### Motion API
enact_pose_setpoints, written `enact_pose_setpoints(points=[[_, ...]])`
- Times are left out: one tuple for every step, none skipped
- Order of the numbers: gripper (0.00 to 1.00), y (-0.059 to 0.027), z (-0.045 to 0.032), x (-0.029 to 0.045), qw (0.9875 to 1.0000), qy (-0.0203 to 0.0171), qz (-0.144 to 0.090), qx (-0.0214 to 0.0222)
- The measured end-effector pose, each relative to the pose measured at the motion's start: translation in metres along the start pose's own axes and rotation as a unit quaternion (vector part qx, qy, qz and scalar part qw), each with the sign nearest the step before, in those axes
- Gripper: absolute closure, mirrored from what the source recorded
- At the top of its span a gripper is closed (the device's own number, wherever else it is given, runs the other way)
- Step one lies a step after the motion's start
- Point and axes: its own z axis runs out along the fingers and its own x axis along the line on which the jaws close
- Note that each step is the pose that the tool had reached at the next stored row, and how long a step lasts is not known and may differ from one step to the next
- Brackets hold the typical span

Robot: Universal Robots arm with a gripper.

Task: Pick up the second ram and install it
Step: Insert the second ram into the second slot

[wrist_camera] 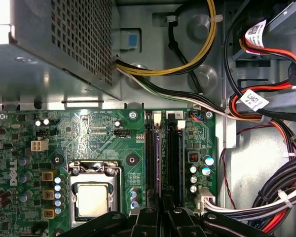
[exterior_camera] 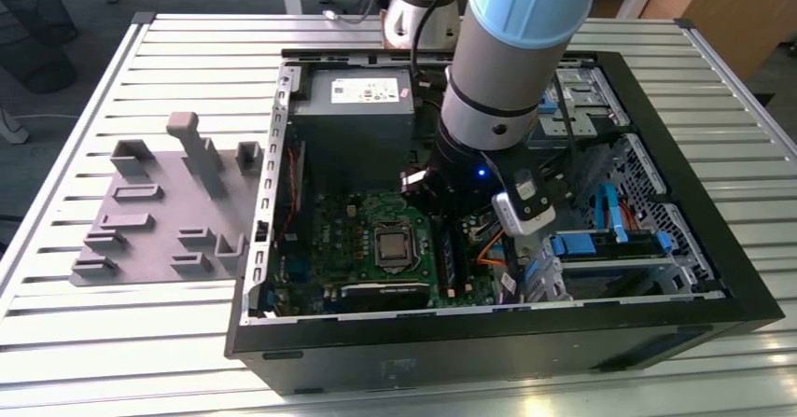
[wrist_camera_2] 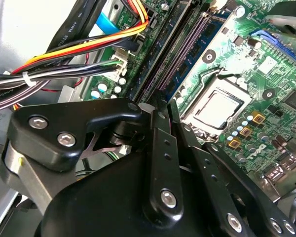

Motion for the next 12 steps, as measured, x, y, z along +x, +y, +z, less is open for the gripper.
enact_pose_setpoints(points=[[0.86,0.0000,0.0000,0.0000,1.0000,0.0000,0.000,0.0000],[0.86,0.0001,0.0001,0.0000,1.0000,0.0000,0.000,-0.0002],[0.86,0.0005,0.0002,-0.0001,1.0000,-0.0001,0.000,-0.0002],[0.86,0.0010,0.0001,0.0000,1.0000,0.0000,0.000,-0.0001],[0.86,0.0017,0.0000,0.0000,1.0000,0.0000,0.000,0.0000],[0.86,0.0022,0.0000,0.0000,1.0000,0.0000,0.000,0.0000],[0.86,0.0023,0.0002,0.0000,1.0000,0.0000,0.000,-0.0001],[0.86,0.0023,0.0002,0.0000,1.0000,0.0000,0.000,0.0000],[0.86,0.0023,0.0004,0.0001,1.0000,0.0000,0.000,0.0000],[0.86,0.0024,0.0007,0.0000,1.0000,0.0000,0.000,0.0000],[0.86,0.0024,0.0011,0.0000,1.0000,0.0001,0.000,-0.0001],[0.86,0.0024,0.0015,0.0000,1.0000,0.0002,0.000,0.0000]])
